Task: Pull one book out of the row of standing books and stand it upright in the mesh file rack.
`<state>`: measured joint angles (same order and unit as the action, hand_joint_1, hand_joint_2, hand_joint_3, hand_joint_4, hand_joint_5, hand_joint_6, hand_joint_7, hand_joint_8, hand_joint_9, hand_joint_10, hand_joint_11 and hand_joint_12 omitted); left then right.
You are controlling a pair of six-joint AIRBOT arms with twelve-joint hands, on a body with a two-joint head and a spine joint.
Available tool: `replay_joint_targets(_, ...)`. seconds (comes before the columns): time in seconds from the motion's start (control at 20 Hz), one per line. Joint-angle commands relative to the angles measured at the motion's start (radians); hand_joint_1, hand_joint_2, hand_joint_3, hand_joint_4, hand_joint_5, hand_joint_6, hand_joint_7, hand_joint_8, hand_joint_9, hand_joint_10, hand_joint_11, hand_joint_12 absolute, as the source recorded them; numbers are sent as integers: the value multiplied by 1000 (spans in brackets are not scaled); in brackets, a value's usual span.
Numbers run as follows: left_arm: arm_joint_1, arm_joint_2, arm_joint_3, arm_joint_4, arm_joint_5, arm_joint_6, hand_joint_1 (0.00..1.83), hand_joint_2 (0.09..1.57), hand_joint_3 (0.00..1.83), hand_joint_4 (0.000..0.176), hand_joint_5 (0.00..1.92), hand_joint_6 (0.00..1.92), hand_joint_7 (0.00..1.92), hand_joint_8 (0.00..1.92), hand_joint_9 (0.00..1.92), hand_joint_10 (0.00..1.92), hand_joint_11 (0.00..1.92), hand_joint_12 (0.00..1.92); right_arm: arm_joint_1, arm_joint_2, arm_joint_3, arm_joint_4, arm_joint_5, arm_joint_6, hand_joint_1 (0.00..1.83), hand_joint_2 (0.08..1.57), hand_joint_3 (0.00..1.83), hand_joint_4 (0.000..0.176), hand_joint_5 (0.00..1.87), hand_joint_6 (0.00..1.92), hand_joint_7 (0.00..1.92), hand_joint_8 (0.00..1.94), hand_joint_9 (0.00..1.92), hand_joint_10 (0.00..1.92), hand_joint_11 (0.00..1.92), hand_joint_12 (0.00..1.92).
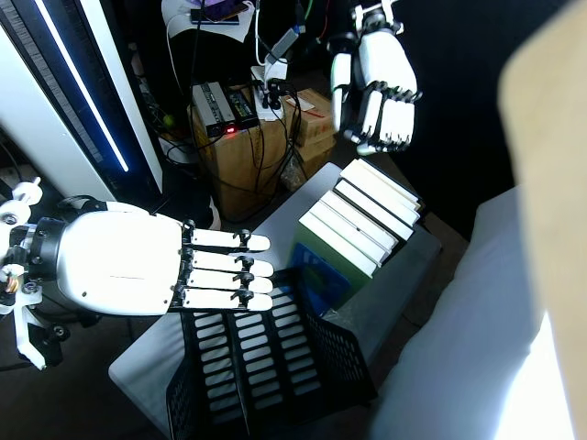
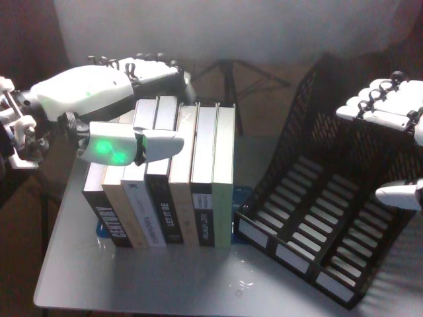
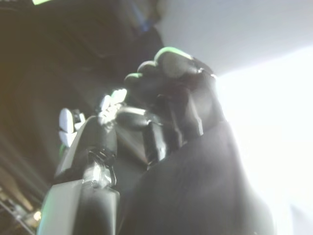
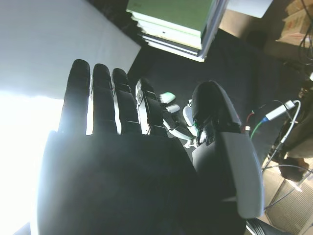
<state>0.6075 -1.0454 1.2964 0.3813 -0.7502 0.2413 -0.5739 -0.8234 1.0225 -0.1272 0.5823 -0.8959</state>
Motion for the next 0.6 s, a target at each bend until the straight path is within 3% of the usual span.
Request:
replay_joint_targets(0.0,-13,1,7,-44,-106,0,88,1256,29,53,0,0,0,0,0,0,0,0,10,10,7,16,101,-6,230,1225,33,0,0,0,0,0,0,0,0,0)
replay_joint_targets(0.1,-12,-7,13,-44,-103,0,107,1256,20,72,0,0,0,0,0,0,0,0,10,6,8,17,94,-8,251,1214,21,3,0,0,0,0,0,0,0,0)
replay_joint_targets(0.15,-10,-9,14,-44,-103,0,128,1256,16,76,0,0,0,0,0,0,0,0,9,5,9,17,94,-8,250,1204,15,17,0,0,0,0,0,0,0,0)
replay_joint_targets(0.3,-3,-9,17,-42,-85,0,136,1246,5,65,0,0,0,0,0,0,0,0,4,-2,12,24,93,-11,242,1194,7,18,0,0,0,0,0,0,0,0)
replay_joint_targets(0.4,-6,-14,22,-23,-54,0,59,1236,1,48,0,0,0,0,0,0,0,0,-2,-6,14,31,93,-11,238,1193,6,8,0,0,0,0,0,0,0,0)
replay_joint_targets(0.45,-9,-19,27,-10,-29,0,71,1233,0,45,17,6,0,0,0,0,0,0,-5,-11,17,34,93,-11,254,1191,5,17,0,0,0,0,0,0,0,0)
replay_joint_targets(0.5,-11,-24,31,0,-7,0,44,1231,0,54,26,9,0,0,0,0,0,0,-9,-13,18,39,93,-11,253,1190,4,21,0,0,0,0,0,0,0,0)
replay_joint_targets(0.55,-13,-30,38,10,13,0,46,1222,0,61,57,20,0,0,0,0,0,0,-11,-13,19,42,93,-11,237,1195,6,14,0,0,0,0,0,0,0,0)
